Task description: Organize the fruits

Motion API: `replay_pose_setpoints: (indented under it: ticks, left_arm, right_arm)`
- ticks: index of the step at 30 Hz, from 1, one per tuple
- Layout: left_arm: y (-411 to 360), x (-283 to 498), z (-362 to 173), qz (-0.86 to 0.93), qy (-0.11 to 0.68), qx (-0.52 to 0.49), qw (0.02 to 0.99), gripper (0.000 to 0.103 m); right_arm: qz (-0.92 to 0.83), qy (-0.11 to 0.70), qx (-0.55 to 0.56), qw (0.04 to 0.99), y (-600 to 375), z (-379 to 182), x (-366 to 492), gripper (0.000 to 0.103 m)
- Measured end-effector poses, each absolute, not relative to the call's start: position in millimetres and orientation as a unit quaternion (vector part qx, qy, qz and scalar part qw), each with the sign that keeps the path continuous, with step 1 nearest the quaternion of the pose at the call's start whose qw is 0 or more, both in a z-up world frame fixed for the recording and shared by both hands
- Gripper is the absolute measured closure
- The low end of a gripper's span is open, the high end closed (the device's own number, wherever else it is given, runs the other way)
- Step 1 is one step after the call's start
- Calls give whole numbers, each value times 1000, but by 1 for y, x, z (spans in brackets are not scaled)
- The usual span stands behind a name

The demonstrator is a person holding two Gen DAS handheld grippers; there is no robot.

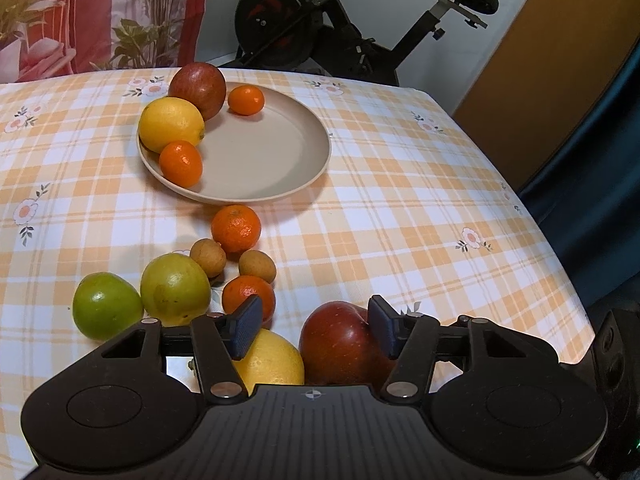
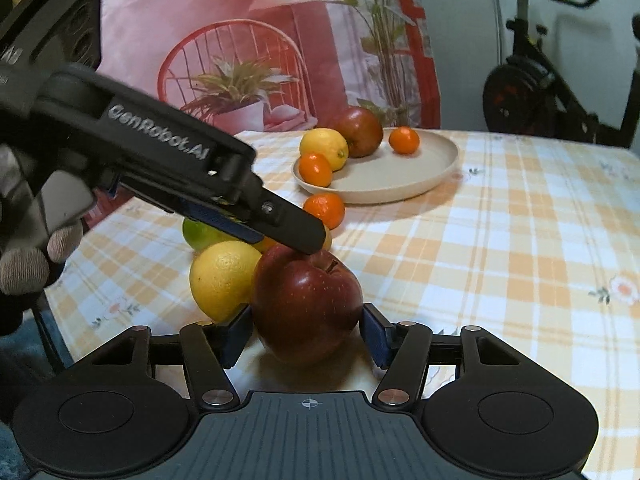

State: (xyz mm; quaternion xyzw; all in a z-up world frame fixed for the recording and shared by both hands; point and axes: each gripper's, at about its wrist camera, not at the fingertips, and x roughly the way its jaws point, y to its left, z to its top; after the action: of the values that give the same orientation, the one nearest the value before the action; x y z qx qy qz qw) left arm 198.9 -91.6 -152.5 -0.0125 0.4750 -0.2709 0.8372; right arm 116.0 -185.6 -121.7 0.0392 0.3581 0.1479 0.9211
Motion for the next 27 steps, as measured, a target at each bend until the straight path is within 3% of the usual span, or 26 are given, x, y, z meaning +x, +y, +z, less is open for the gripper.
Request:
replay_pose_setpoints:
  ticks: [9,20,27]
  left_arm:
    - [-91,207,-157,-288,486,-53,824,56]
    - [-92,203,-163,-303,496,-57,811,58]
    - [-84,201,-165,-307,500,-64,807,60]
  right_arm:
    - [126,333,-72,932,-172,-121,111,48]
    - [132,337,-79,929,-170,-119,107,48]
    - [149,339,-13,929,-184,-115,107,47]
